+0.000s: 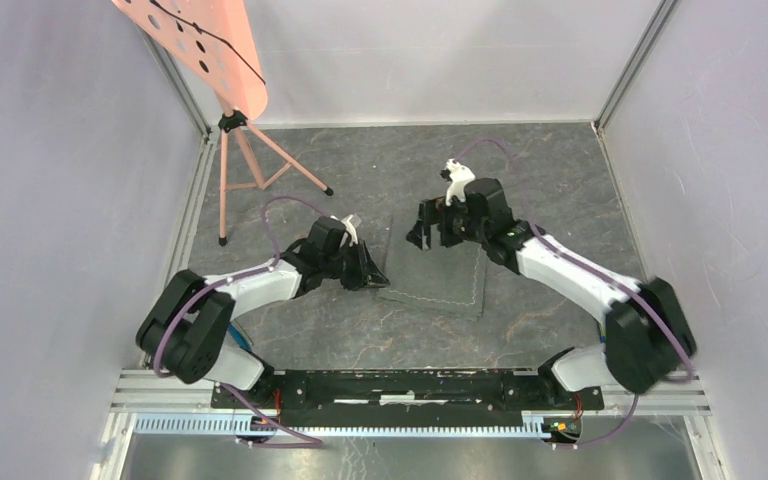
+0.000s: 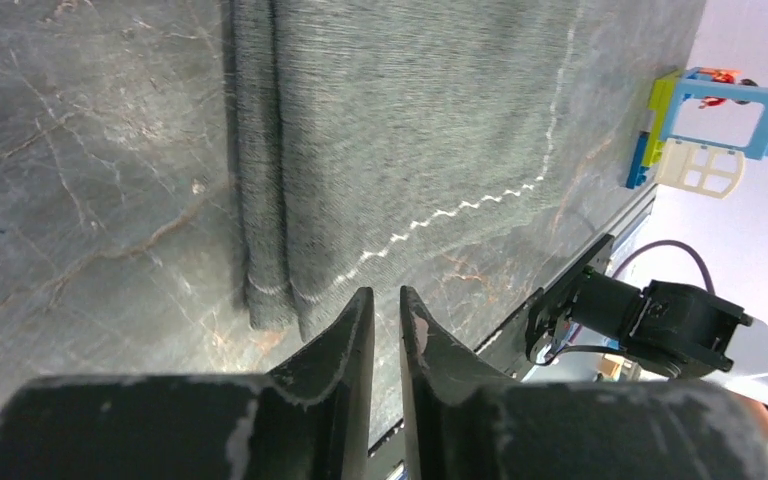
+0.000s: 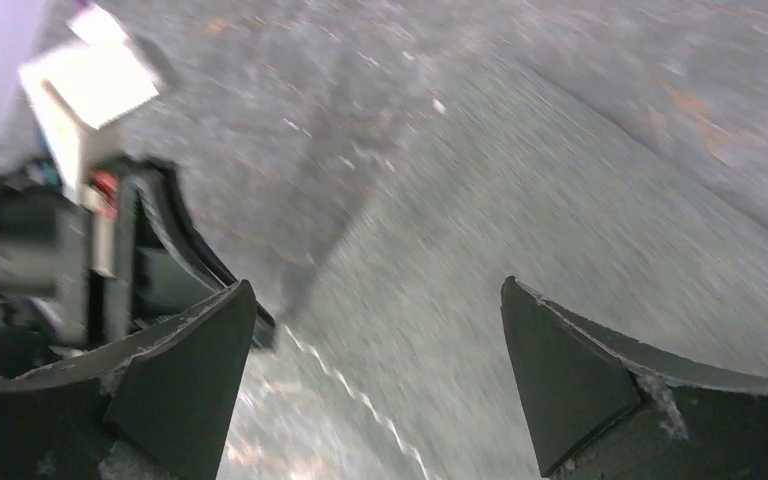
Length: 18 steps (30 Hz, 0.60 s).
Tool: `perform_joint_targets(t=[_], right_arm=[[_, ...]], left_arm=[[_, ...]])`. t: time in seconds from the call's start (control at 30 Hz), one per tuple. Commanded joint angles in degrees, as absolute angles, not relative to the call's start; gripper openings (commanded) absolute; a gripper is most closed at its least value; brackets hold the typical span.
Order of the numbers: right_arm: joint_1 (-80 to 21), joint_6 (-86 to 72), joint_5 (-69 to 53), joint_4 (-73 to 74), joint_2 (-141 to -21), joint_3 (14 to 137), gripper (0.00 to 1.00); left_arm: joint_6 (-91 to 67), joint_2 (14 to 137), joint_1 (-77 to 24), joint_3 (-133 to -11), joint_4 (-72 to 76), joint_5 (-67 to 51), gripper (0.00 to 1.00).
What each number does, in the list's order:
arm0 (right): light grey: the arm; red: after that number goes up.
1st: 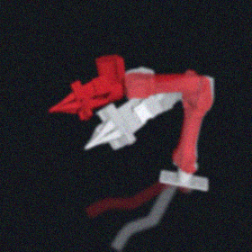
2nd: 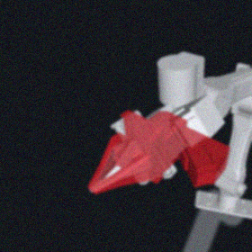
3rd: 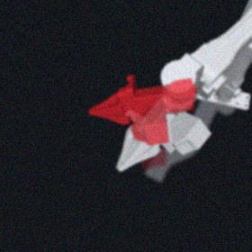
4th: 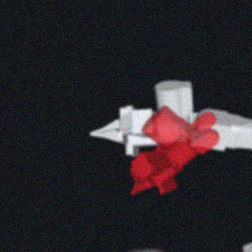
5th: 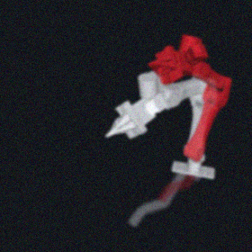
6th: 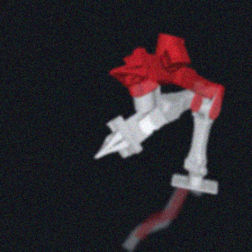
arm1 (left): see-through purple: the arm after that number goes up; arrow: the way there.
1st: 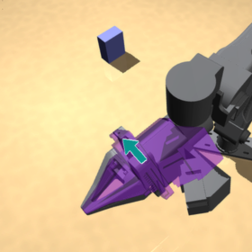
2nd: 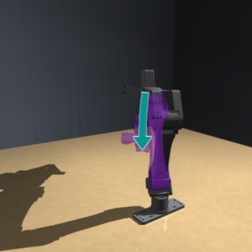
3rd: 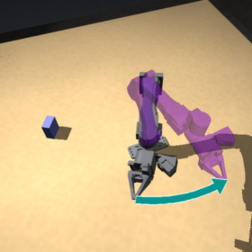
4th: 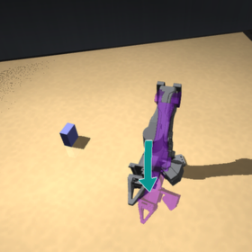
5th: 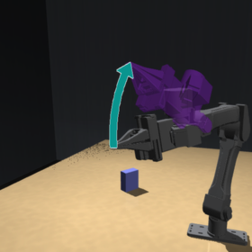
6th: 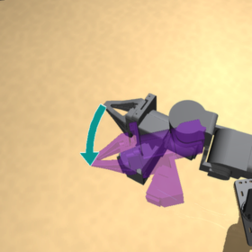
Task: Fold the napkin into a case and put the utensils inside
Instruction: Smooth out the square-folded napkin at the center of the board.
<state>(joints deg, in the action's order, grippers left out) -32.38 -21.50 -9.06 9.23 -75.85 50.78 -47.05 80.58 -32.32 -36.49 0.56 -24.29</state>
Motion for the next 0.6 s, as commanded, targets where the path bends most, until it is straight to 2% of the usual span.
perform_joint_targets(t=[0.0, 0.13, 0.2, 0.57], right_arm=[[-30.33, -28.84, -30.09, -19.09, -89.11, 51.67, 0.98], [-30.49, -40.91, -37.82, -38.32, -100.41, 50.29, 0.98], [-30.82, -43.77, -39.57, -43.34, -103.96, 49.41, 0.98], [-30.72, -42.96, -40.14, -44.67, -113.92, 50.87, 0.98]], left_arm=[[-50.65, 86.47, -32.17, -38.31, 9.28, -26.7, 0.19], [-49.81, 88.7, -32.17, -37.5, 8.73, -24.59, 0.17], [-48.26, 88.53, -32.16, -37.2, 5.82, -21.85, 0.17], [-45.53, 90.84, -32.21, -35.06, 2.47, -17.49, 0.16]])
